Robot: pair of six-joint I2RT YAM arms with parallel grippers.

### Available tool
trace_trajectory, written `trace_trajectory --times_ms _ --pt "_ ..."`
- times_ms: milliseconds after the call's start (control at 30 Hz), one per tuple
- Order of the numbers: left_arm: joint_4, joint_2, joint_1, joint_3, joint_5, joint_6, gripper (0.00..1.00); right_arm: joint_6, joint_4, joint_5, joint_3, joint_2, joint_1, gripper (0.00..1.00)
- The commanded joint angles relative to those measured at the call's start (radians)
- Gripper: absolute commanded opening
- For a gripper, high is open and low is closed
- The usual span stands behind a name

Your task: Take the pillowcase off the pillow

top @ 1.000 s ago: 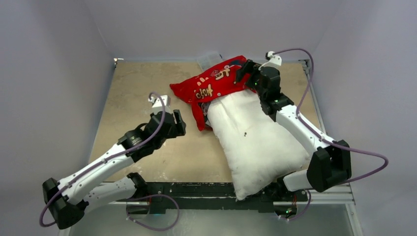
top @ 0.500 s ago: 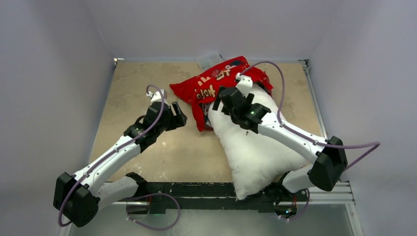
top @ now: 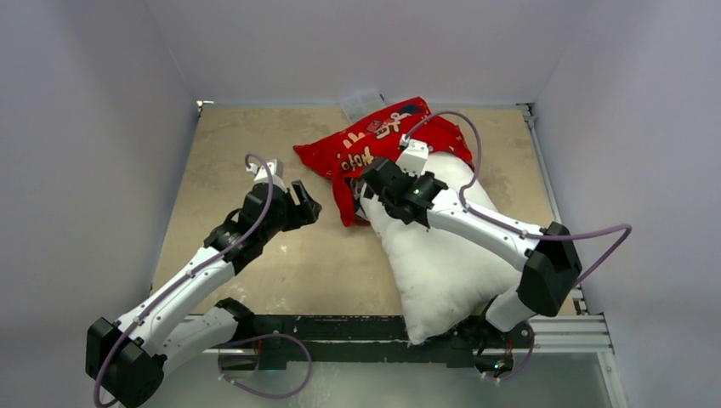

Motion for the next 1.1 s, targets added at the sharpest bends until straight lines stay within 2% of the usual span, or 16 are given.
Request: trace_trajectory --times_ms 0,200,300,333,367,433,467,500,533,567,833,1067 --pt "-0.020 -0.035 0.008 -0.006 -0.024 0.016 0.69 0.054 -0.036 0.111 -0.015 0.050 -0.107 0.99" --pt "-0.061 -0.062 0.008 -0.004 -0.048 0.028 0.69 0.020 0.027 0.132 -0.037 0.265 -0.143 0.99" --pt "-0.077 -0.079 0.008 -0.002 -0.067 0.027 0.69 -0.044 0.119 0.115 -0.077 0.350 -0.141 0.92" --pt "-0.083 -0.085 0.008 0.000 -0.074 0.027 0.69 -0.067 0.148 0.105 -0.091 0.367 -0.142 0.86" --pt "-0.089 -0.089 0.008 0.003 -0.081 0.028 0.69 -0.088 0.180 0.095 -0.107 0.377 -0.141 0.76" --pt "-0.100 -0.090 0.008 0.014 -0.097 0.031 0.69 -0.152 0.250 0.058 -0.131 0.377 -0.140 0.48" --pt "-0.107 -0.091 0.008 0.020 -0.107 0.032 0.69 -0.187 0.274 0.045 -0.135 0.370 -0.136 0.38" --pt "-0.110 -0.089 0.008 0.025 -0.117 0.033 0.69 -0.209 0.290 0.027 -0.137 0.358 -0.130 0.23" --pt "-0.112 -0.086 0.008 0.029 -0.122 0.034 0.70 -0.239 0.316 0.005 -0.138 0.337 -0.126 0.03" --pt "-0.113 -0.083 0.008 0.034 -0.127 0.033 0.70 -0.269 0.349 -0.015 -0.141 0.313 -0.117 0.00" --pt "-0.075 -0.018 0.016 0.090 -0.101 0.027 0.71 -0.520 0.603 -0.248 -0.190 0.037 -0.038 0.00" --pt "-0.034 0.071 0.021 0.230 -0.046 0.063 0.71 -0.595 0.716 -0.394 -0.258 -0.098 -0.027 0.00"
